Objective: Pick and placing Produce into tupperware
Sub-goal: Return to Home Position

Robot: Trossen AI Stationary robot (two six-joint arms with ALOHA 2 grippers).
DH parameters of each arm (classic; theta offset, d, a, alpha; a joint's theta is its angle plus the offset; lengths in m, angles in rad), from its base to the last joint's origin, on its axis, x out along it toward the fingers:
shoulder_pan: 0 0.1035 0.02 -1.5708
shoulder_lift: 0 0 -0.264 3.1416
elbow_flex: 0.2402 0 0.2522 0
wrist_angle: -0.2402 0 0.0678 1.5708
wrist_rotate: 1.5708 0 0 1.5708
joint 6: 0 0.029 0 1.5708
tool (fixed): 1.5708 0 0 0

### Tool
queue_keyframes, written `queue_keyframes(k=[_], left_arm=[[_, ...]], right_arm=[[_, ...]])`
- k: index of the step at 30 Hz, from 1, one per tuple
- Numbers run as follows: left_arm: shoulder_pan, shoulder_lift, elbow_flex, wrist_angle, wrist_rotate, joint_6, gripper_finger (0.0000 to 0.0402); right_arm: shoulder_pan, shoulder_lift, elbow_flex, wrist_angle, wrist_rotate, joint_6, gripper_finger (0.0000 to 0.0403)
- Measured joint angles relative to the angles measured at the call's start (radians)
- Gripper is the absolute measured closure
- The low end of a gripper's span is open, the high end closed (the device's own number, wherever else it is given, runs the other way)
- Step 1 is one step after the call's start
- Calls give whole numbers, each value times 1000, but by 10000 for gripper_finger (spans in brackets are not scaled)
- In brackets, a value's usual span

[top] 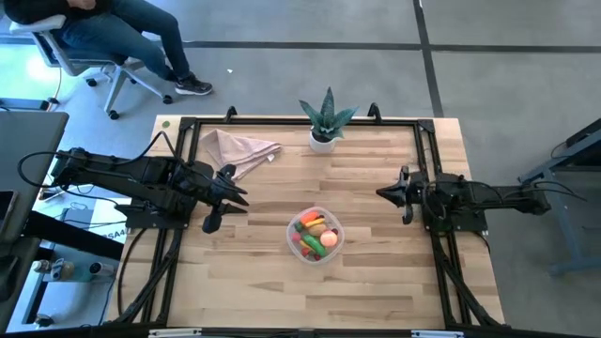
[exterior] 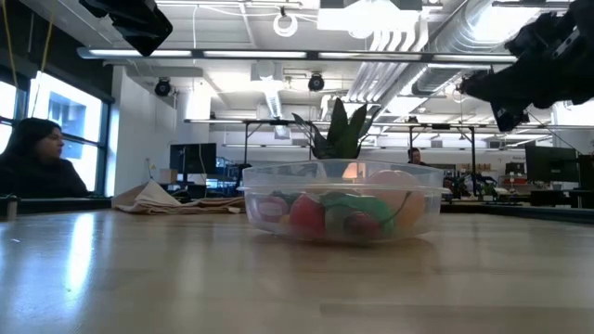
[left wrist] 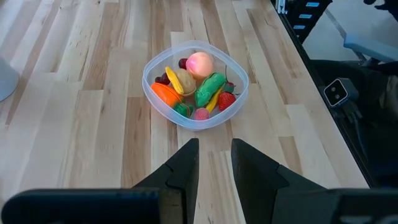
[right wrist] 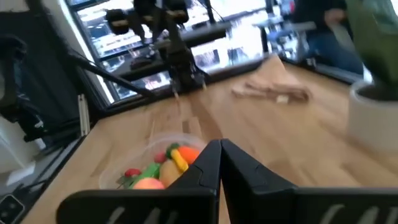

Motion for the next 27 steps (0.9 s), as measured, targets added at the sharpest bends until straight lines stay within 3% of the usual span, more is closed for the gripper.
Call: queue_keyframes(k=[5,27], left_arm=[[0,0,0,0,0,0,318],[0,0,0,4,26,-28,318]], right_arm=[[0,0,0,-51,-4,72,403],[0,0,0,-52,-4,68,402]])
